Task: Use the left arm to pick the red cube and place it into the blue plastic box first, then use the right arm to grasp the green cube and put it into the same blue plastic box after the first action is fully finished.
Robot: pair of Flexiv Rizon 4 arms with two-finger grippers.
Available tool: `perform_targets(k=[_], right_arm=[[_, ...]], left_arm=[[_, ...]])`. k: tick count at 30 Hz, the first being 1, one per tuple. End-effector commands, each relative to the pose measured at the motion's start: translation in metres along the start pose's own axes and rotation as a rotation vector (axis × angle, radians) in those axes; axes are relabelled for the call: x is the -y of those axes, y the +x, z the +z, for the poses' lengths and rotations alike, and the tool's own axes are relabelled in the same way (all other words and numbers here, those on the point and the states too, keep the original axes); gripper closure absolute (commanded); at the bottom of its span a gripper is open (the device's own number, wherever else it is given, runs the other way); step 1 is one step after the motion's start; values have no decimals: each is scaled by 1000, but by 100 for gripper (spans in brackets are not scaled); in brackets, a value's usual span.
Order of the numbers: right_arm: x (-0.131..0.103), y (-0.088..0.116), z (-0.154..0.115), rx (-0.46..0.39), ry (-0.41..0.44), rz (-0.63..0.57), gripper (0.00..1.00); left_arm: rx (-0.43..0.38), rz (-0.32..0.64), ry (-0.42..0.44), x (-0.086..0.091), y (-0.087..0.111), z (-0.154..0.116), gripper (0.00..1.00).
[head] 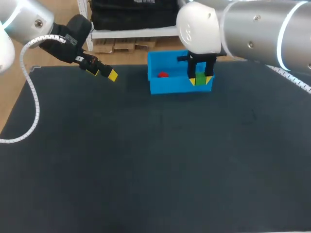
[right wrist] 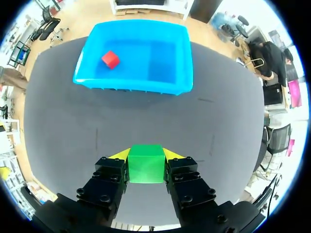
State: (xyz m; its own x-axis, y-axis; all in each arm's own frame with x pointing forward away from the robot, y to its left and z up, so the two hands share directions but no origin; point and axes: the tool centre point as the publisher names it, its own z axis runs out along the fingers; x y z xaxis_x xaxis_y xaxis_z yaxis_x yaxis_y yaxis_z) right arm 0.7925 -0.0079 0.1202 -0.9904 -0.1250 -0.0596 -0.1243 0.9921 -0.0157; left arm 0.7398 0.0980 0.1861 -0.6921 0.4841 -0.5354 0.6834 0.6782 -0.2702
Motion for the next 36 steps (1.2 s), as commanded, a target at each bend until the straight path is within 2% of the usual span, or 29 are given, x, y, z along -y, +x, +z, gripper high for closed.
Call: perform_targets(k=[1,9,21,36], right_arm=[[3,11,-10,54,1,1,100],[3,13,-27,86,-4,-2,100],[3,-1,-48,137,0,-18,100],[2,-36,-63,178,16,-55,100]], left_arm=[[5,3,3,-1,1,0,0],[5,3,3,-1,1,0,0],[5,3,3,-1,1,0,0],[5,3,3,-1,1,0,0]])
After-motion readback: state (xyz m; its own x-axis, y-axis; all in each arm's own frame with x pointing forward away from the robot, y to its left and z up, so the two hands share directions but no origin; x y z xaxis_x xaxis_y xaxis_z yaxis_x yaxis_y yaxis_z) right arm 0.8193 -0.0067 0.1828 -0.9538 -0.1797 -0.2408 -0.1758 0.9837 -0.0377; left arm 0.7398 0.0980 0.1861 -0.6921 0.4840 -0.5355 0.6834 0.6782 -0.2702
